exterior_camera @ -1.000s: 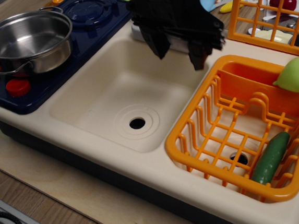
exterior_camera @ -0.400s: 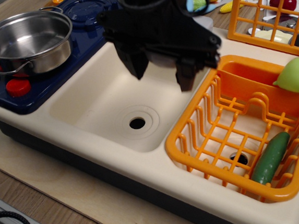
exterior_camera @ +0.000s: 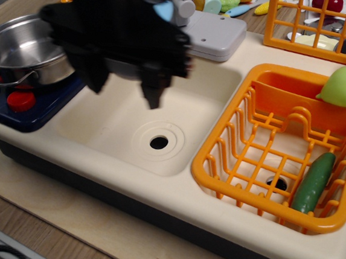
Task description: Put spoon into pan
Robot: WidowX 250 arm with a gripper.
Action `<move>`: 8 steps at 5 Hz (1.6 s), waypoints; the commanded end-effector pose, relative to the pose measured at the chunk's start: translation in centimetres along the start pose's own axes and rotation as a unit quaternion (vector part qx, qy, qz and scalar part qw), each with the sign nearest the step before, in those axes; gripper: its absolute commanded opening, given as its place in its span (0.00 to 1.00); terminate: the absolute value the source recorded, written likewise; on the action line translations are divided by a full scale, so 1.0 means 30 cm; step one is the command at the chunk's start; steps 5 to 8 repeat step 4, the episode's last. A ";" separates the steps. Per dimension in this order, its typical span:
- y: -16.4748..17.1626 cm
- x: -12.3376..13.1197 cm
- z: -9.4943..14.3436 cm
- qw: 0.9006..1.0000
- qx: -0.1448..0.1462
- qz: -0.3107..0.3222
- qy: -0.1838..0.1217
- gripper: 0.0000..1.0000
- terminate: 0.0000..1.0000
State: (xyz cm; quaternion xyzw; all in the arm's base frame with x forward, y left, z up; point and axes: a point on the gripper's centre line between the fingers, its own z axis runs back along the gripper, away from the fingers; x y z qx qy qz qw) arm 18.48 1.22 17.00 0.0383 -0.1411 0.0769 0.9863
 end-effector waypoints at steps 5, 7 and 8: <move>0.407 0.118 -0.006 0.997 -0.018 -0.063 -0.030 1.00 1.00; 0.407 0.118 -0.006 0.997 -0.018 -0.063 -0.030 1.00 1.00; 0.407 0.118 -0.006 0.997 -0.018 -0.063 -0.030 1.00 1.00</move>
